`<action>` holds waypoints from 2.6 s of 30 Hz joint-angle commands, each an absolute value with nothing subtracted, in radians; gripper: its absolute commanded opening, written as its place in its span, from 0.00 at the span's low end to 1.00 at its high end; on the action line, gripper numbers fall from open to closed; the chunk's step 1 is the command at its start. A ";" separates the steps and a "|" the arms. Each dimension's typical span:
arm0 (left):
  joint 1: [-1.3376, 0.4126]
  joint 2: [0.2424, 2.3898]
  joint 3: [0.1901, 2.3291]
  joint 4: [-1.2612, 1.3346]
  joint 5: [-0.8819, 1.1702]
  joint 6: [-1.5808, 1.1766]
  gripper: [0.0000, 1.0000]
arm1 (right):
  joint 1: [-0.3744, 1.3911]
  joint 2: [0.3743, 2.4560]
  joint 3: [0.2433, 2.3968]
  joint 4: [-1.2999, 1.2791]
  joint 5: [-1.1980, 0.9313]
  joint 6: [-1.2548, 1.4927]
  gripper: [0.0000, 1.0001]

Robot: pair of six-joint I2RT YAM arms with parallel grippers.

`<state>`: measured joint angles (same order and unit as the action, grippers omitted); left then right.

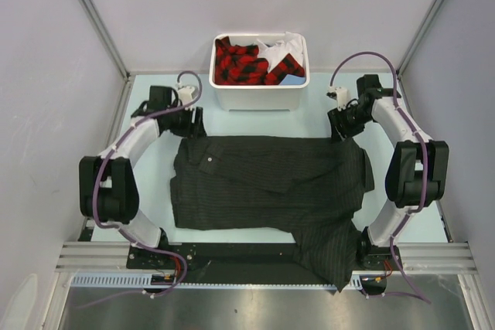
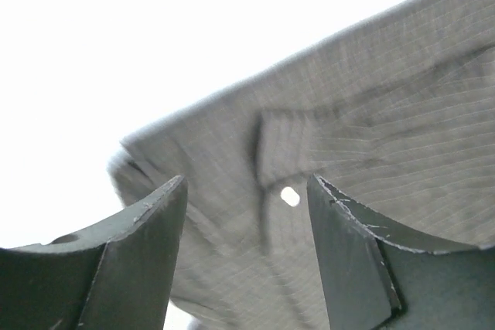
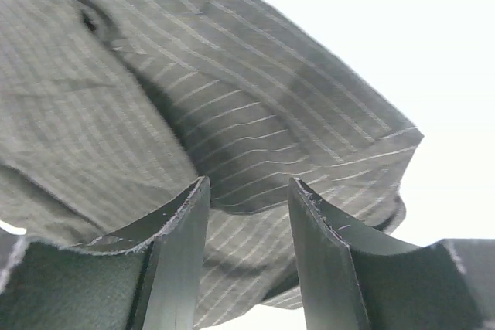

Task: Fold and stack the long sleeve shirts
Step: Fold the shirt

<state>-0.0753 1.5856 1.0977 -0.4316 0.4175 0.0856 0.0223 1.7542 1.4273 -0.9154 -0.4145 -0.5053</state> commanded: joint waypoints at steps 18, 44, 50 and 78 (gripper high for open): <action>0.052 2.089 1.661 -0.882 0.506 0.706 0.64 | -0.055 2.118 1.692 -0.971 -0.431 -0.842 0.53; 0.084 2.161 1.804 -0.795 0.549 0.562 0.00 | -0.034 2.103 1.686 -0.718 -0.310 -0.744 0.00; 0.092 2.244 1.928 -0.773 0.516 0.529 0.00 | -0.028 2.195 1.853 -0.615 -0.247 -0.681 0.00; 0.009 1.433 0.914 -0.867 0.698 1.197 0.63 | 0.138 1.080 0.758 -1.137 -0.525 -1.301 0.82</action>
<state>0.0444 1.4773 0.9852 -0.8482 0.7071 1.0546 0.0376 1.1343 0.8471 -1.1526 -0.5411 -1.2015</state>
